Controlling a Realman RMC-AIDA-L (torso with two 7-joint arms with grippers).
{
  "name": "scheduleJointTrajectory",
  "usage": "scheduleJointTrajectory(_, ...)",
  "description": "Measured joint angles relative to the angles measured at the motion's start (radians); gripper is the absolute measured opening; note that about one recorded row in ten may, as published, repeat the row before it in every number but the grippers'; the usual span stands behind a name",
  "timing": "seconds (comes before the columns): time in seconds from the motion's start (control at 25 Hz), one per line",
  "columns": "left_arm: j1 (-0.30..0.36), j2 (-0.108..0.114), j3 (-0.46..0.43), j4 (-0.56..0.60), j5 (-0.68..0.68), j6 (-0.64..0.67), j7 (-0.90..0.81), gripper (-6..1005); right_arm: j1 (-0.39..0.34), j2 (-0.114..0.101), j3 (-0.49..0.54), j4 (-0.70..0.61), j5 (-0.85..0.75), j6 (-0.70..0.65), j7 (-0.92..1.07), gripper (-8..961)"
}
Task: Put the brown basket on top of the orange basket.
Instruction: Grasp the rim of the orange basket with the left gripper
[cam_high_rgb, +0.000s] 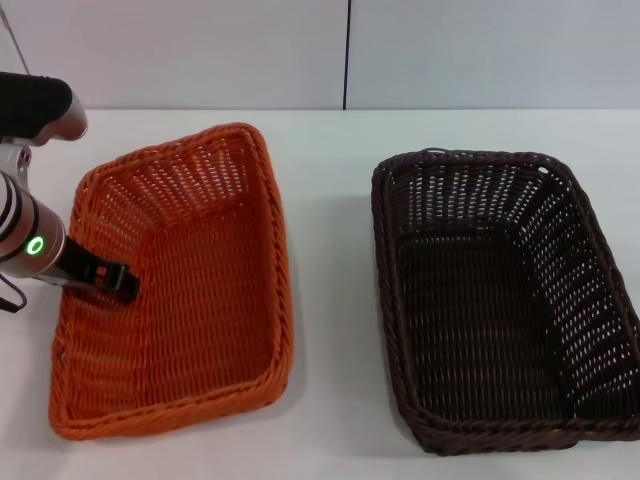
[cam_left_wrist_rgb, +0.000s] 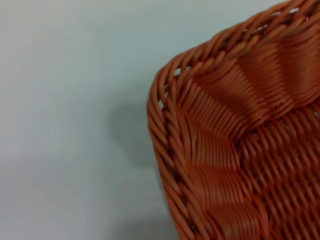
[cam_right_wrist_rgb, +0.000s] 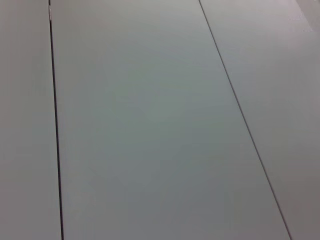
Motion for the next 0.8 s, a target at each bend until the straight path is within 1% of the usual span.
scheduleJointTrajectory(0.08, 0.009, 0.000, 0.005, -0.027, 0.000, -0.002, 0.001, 565, -0.002, 0.000, 0.000, 0.000, 0.000, 0.000, 0.000, 817)
scheduleJointTrajectory(0.32, 0.023, 0.001, 0.029, -0.080, 0.005, -0.006, 0.008, 472, -0.003, 0.000, 0.000, 0.000, 0.000, 0.000, -0.001, 818)
scheduleJointTrajectory(0.72, 0.016, 0.002, 0.030, -0.084, 0.007, -0.011, 0.042, 304, -0.005, 0.000, 0.004, 0.000, 0.000, -0.001, 0.000, 818)
scheduleJointTrajectory(0.76, 0.011, 0.002, 0.040, -0.111, 0.007, -0.012, 0.127, 285, -0.006, 0.000, 0.004, 0.000, 0.000, -0.001, 0.000, 818)
scheduleJointTrajectory(0.8, 0.011, 0.002, 0.040, -0.111, 0.007, -0.012, 0.127, 283, -0.007, 0.000, 0.004, 0.000, 0.000, -0.001, 0.001, 818)
